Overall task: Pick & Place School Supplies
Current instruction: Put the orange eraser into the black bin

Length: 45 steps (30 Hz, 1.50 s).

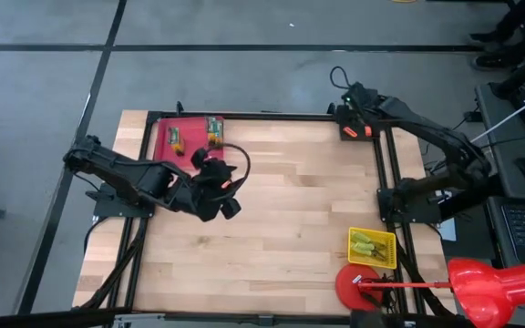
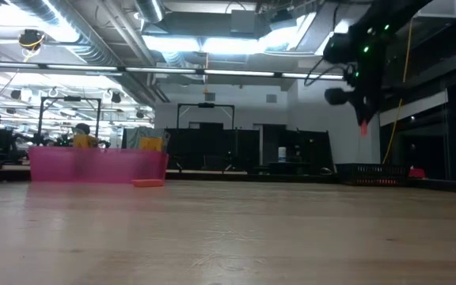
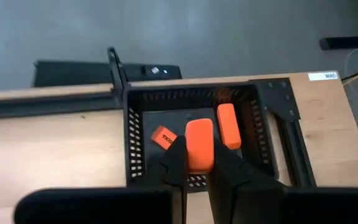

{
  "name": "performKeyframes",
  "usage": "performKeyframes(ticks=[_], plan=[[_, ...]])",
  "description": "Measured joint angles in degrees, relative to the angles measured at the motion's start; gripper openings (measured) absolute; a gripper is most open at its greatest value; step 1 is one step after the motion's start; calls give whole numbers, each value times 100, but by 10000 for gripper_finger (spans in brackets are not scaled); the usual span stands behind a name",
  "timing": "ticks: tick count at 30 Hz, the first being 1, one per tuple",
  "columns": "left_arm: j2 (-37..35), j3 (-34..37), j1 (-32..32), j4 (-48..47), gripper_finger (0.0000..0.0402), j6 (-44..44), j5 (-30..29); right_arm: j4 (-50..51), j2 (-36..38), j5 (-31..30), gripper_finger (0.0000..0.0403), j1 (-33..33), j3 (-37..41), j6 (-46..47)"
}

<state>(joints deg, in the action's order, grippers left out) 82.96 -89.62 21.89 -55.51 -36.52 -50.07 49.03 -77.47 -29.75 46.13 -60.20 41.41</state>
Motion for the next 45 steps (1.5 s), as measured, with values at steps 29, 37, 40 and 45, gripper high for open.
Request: performKeyframes(ticks=[29, 37, 40, 45], plan=[[180, 1, 229, -2382, 155, -2932, 546, -865, -192, 1044, 191, -1239, 0, -1100], [672, 1234, 289, -2089, 162, -3622, 1348, -1140, 1061, 1419, 194, -3338, 1, -384], [745, 1972, -19, -1123, 173, -4061, 1887, -1162, 1398, 1425, 194, -3604, 4, 19], [785, 2758, -632, 181, 195, -3842, 2179, -1371, 1870, 1385, 194, -3877, 4, 376]])
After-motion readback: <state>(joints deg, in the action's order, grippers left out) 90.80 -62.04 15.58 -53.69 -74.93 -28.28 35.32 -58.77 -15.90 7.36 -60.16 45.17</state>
